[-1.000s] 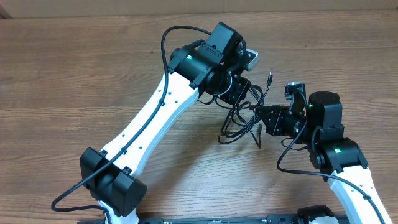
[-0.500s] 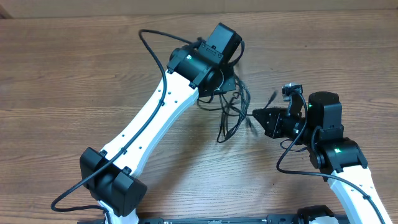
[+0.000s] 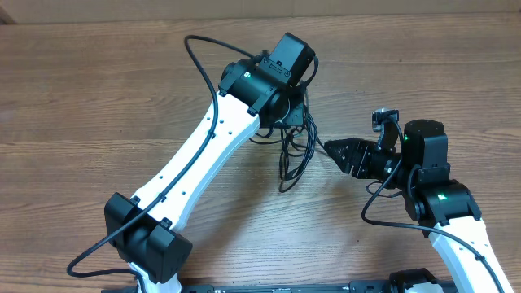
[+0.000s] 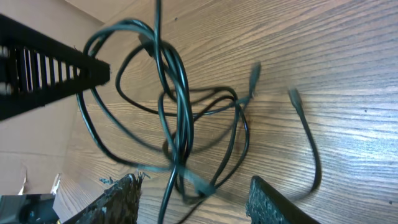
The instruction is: Untangle cables
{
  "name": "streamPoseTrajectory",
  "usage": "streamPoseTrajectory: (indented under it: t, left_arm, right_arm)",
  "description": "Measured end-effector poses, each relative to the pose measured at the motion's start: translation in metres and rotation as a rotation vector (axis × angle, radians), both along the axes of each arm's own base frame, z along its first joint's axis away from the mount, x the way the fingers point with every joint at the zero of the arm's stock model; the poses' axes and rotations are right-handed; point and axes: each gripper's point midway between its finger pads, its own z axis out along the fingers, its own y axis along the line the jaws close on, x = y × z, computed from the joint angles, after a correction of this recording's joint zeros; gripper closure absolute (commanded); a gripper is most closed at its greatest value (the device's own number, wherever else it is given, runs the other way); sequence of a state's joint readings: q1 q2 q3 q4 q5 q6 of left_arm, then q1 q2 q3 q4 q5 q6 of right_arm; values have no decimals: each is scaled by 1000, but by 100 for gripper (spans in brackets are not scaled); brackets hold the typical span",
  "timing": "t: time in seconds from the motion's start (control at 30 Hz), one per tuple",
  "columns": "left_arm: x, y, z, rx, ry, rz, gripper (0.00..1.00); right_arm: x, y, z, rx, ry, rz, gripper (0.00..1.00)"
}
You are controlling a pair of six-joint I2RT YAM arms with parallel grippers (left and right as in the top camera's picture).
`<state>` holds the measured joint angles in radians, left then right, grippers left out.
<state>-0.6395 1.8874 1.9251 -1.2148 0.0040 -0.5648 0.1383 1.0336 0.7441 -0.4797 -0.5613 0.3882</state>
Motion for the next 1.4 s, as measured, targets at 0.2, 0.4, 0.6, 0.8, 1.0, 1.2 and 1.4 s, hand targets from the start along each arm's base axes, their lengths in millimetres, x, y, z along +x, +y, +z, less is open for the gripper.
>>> streamPoseTrajectory:
  t: [0.2, 0.4, 0.6, 0.8, 1.0, 1.2, 1.4]
  left_arm:
    - [-15, -23, 3, -60, 6, -284, 95]
    - [-17, -41, 11, -145, -11, -365, 96]
    - [-22, -54, 17, -221, -4, -410, 96]
    - [-25, -57, 19, -241, 5, -423, 96]
    - [-29, -55, 17, -237, 25, -423, 96]
    - [-33, -60, 20, -271, 41, -439, 96]
    - [-36, -63, 21, -292, 48, -449, 96]
  right_arm:
    - [1, 2, 4, 1, -28, 17, 51]
    - [1, 5, 8, 7, -54, 45, 53]
    - [1, 5, 7, -8, -63, 58, 68]
    - [3, -1, 2, -45, -61, 30, 59]
    - [9, -11, -2, -94, -70, -16, 62]
    - [11, -12, -5, -116, -73, -14, 82]
    - [12, -13, -9, -120, -62, -15, 90]
